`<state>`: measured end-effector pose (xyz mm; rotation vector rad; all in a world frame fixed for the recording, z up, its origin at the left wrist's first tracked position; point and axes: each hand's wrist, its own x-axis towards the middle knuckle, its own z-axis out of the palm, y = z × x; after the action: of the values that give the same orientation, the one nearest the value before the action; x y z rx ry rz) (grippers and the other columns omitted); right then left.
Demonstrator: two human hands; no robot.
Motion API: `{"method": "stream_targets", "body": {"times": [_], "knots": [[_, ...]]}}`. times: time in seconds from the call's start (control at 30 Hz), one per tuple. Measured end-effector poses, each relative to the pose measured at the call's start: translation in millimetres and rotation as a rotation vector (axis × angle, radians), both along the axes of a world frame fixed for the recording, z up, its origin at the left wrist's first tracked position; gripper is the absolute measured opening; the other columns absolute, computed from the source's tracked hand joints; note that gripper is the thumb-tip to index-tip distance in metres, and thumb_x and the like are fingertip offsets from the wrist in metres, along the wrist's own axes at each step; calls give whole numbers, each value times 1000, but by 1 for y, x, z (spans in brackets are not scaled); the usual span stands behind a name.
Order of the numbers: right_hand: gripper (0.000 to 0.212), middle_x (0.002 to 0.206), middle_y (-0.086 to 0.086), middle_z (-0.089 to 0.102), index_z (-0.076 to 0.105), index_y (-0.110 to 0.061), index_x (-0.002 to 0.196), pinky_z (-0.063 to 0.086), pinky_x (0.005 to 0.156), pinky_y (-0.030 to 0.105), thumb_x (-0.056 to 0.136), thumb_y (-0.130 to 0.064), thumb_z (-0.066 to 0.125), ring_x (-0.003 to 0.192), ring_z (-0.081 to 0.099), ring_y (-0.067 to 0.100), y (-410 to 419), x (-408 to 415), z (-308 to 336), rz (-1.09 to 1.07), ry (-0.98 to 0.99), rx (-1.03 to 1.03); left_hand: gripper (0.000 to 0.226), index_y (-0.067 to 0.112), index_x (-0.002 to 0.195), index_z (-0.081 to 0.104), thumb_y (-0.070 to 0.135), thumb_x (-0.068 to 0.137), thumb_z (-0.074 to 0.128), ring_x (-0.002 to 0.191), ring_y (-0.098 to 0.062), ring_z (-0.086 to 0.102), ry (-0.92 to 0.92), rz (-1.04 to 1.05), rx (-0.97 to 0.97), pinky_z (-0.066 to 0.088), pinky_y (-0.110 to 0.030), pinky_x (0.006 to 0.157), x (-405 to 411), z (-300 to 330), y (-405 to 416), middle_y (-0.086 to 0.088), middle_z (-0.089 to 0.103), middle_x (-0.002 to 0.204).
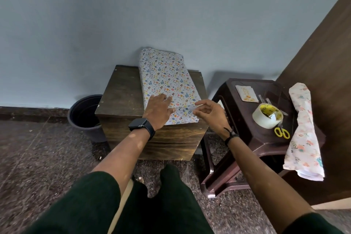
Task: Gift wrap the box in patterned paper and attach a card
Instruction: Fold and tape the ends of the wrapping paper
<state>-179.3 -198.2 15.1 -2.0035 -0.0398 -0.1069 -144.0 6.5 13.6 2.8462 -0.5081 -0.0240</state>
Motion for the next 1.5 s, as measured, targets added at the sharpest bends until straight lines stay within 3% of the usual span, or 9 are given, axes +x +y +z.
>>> {"method": "stream_targets", "body": {"times": [0.17, 0.3, 0.53, 0.67, 0.83, 0.97, 1.07, 1.2, 1.5], "knots": [[22, 77, -2, 71, 64, -21, 96, 51, 70, 14, 79, -17, 76, 74, 67, 8, 40, 3, -15, 0, -49, -34, 52, 16, 147, 28, 37, 101, 38, 138, -22, 25, -36, 2, 25, 10, -38, 116, 1, 0, 0, -7, 32, 149], [22, 77, 2, 70, 60, -16, 99, 50, 66, 14, 81, -15, 73, 72, 66, 10, 57, 6, -24, -89, -85, 41, 51, 16, 146, 30, 36, 100, 38, 138, -22, 27, -51, 3, 22, 11, -38, 116, 0, 0, 0, -7, 33, 148], [20, 78, -5, 66, 56, -15, 97, 51, 68, 16, 84, -8, 69, 74, 63, 1, 73, 1, -33, -247, -140, 149, 50, 15, 146, 31, 34, 100, 39, 136, -22, 30, -66, -8, 32, 13, -39, 115, 2, -1, 0, -8, 35, 146], [19, 77, -10, 62, 56, -12, 99, 49, 64, 12, 84, -9, 69, 70, 60, -6, 72, 2, -30, -215, -194, 48, 50, 15, 145, 31, 33, 100, 41, 134, -22, 31, -83, -12, 40, 16, -39, 115, 2, -2, 1, -8, 36, 145], [21, 72, -7, 62, 56, -13, 100, 49, 62, 14, 84, -16, 69, 67, 59, 1, 67, 4, -25, -161, -202, -127, 50, 15, 146, 30, 32, 100, 41, 135, -22, 31, -62, -14, 47, 15, -40, 116, 3, -1, -1, -8, 36, 145], [23, 81, 2, 66, 54, -10, 106, 50, 69, 26, 86, -12, 65, 77, 61, 14, 62, 5, -27, -32, -279, -365, 50, 14, 146, 31, 32, 100, 41, 134, -23, 32, -60, -17, 46, 15, -40, 116, 4, -1, 0, -8, 36, 144], [22, 81, 3, 64, 53, -9, 108, 50, 65, 36, 88, -12, 62, 77, 60, 21, 63, 8, -27, -10, -327, -486, 50, 15, 146, 31, 32, 100, 42, 133, -23, 33, -67, -16, 59, 17, -41, 115, 5, -2, -1, -9, 36, 144], [18, 81, 4, 64, 52, -8, 106, 47, 63, 38, 89, -13, 56, 78, 57, 24, 64, 12, -26, 19, -369, -606, 51, 14, 146, 31, 33, 100, 42, 132, -24, 35, -72, -23, 77, 18, -40, 115, 6, -3, 0, -9, 36, 144], [27, 91, 9, 65, 42, -10, 113, 46, 61, 36, 94, -24, 53, 83, 57, 28, 64, 17, -20, 1, -262, -746, 51, 14, 146, 31, 32, 99, 43, 130, -25, 37, -88, -23, 100, 21, -39, 113, 7, -2, 0, -10, 38, 143]]}}
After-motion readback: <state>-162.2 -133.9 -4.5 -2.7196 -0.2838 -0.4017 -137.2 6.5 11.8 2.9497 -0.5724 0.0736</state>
